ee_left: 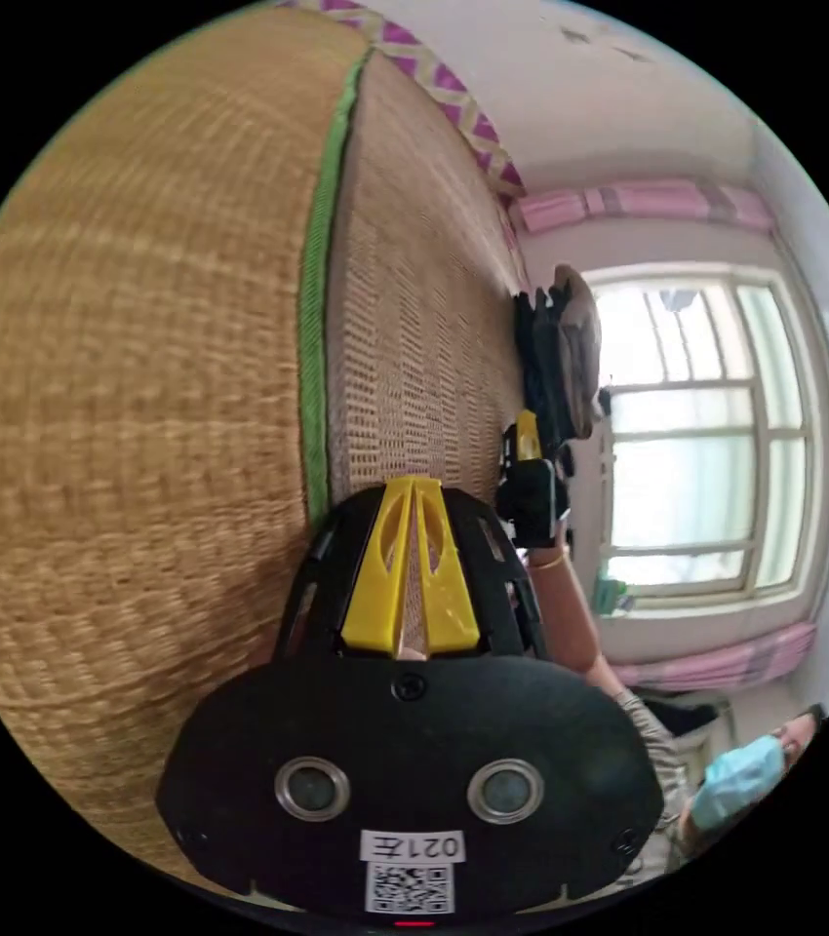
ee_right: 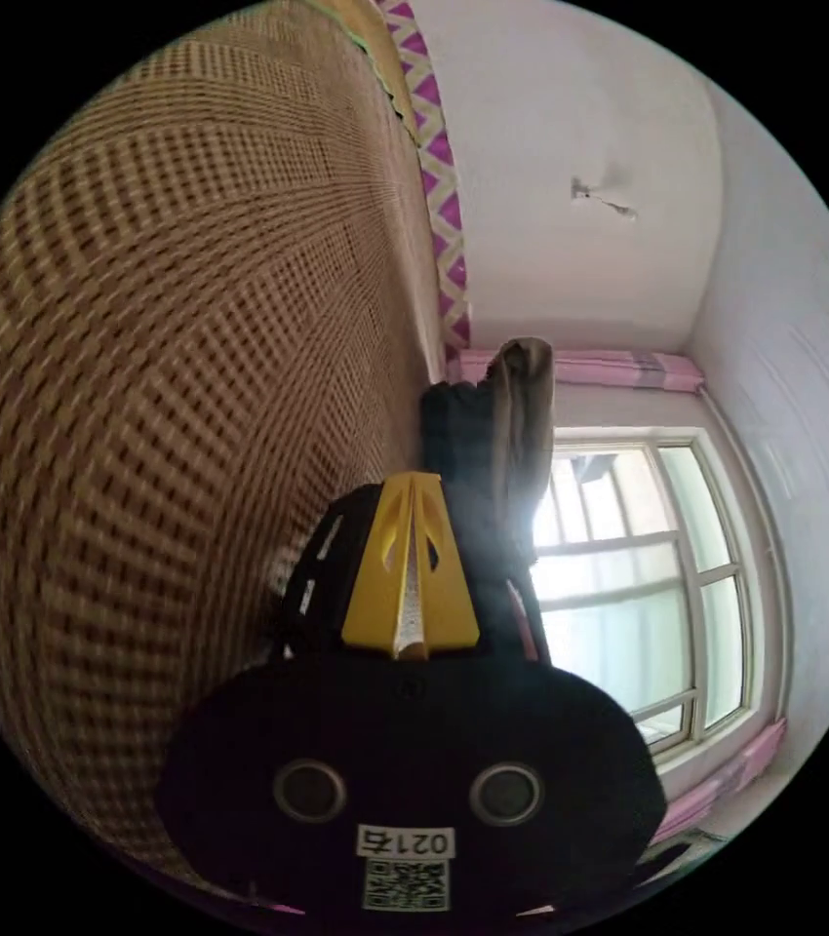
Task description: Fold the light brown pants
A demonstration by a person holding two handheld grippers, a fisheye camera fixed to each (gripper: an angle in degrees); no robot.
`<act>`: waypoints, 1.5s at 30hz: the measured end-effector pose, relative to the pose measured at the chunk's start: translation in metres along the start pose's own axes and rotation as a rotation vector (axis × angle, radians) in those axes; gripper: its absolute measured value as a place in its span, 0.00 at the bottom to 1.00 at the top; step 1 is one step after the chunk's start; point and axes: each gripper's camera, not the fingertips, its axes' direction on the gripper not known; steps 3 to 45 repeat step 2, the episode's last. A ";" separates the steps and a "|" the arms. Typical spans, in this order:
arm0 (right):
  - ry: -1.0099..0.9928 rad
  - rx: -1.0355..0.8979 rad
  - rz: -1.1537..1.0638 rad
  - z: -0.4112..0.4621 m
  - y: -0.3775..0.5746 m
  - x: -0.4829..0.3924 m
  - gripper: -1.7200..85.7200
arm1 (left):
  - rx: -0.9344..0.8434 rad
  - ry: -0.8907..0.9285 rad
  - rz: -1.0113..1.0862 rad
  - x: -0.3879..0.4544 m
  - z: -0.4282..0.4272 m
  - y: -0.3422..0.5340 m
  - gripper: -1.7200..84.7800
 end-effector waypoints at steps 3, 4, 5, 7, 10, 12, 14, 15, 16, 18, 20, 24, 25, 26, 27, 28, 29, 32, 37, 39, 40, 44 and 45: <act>0.034 -0.010 0.003 -0.026 -0.024 0.002 0.01 | 0.003 0.156 -0.088 -0.030 -0.003 -0.005 0.01; 0.034 -0.010 0.003 -0.026 -0.024 0.002 0.01 | 0.003 0.156 -0.088 -0.030 -0.003 -0.005 0.01; 0.034 -0.010 0.003 -0.026 -0.024 0.002 0.01 | 0.003 0.156 -0.088 -0.030 -0.003 -0.005 0.01; 0.034 -0.010 0.003 -0.026 -0.024 0.002 0.01 | 0.003 0.156 -0.088 -0.030 -0.003 -0.005 0.01; 0.034 -0.010 0.003 -0.026 -0.024 0.002 0.01 | 0.003 0.156 -0.088 -0.030 -0.003 -0.005 0.01; 0.034 -0.010 0.003 -0.026 -0.024 0.002 0.01 | 0.003 0.156 -0.088 -0.030 -0.003 -0.005 0.01; 0.034 -0.010 0.003 -0.026 -0.024 0.002 0.01 | 0.003 0.156 -0.088 -0.030 -0.003 -0.005 0.01; 0.034 -0.010 0.003 -0.026 -0.024 0.002 0.01 | 0.003 0.156 -0.088 -0.030 -0.003 -0.005 0.01; 0.034 -0.010 0.003 -0.026 -0.024 0.002 0.01 | 0.003 0.156 -0.088 -0.030 -0.003 -0.005 0.01; 0.034 -0.010 0.003 -0.026 -0.024 0.002 0.01 | 0.003 0.156 -0.088 -0.030 -0.003 -0.005 0.01; 0.034 -0.010 0.003 -0.026 -0.024 0.002 0.01 | 0.003 0.156 -0.088 -0.030 -0.003 -0.005 0.01; 0.034 -0.010 0.003 -0.026 -0.024 0.002 0.01 | 0.003 0.156 -0.088 -0.030 -0.003 -0.005 0.01; 0.034 -0.010 0.003 -0.026 -0.024 0.002 0.01 | 0.003 0.156 -0.088 -0.030 -0.003 -0.005 0.01; 0.034 -0.010 0.003 -0.026 -0.024 0.002 0.01 | 0.003 0.156 -0.088 -0.030 -0.003 -0.005 0.01; 0.034 -0.010 0.003 -0.026 -0.024 0.002 0.01 | 0.003 0.156 -0.088 -0.030 -0.003 -0.005 0.01; 0.034 -0.010 0.003 -0.026 -0.024 0.002 0.01 | 0.003 0.156 -0.088 -0.030 -0.003 -0.005 0.01; 0.034 -0.010 0.003 -0.026 -0.024 0.002 0.01 | 0.003 0.156 -0.088 -0.030 -0.003 -0.005 0.01; 0.034 -0.010 0.003 -0.026 -0.024 0.002 0.01 | 0.003 0.156 -0.088 -0.030 -0.003 -0.005 0.01; 0.034 -0.010 0.003 -0.026 -0.024 0.002 0.01 | 0.003 0.156 -0.088 -0.030 -0.003 -0.005 0.01; 0.034 -0.010 0.003 -0.026 -0.024 0.002 0.01 | 0.003 0.156 -0.088 -0.030 -0.003 -0.005 0.01; 0.034 -0.010 0.003 -0.026 -0.024 0.002 0.01 | 0.003 0.156 -0.088 -0.030 -0.003 -0.005 0.01; 0.034 -0.010 0.003 -0.026 -0.024 0.002 0.01 | 0.003 0.156 -0.088 -0.030 -0.003 -0.005 0.01; 0.034 -0.010 0.003 -0.026 -0.024 0.002 0.01 | 0.003 0.156 -0.088 -0.030 -0.003 -0.005 0.01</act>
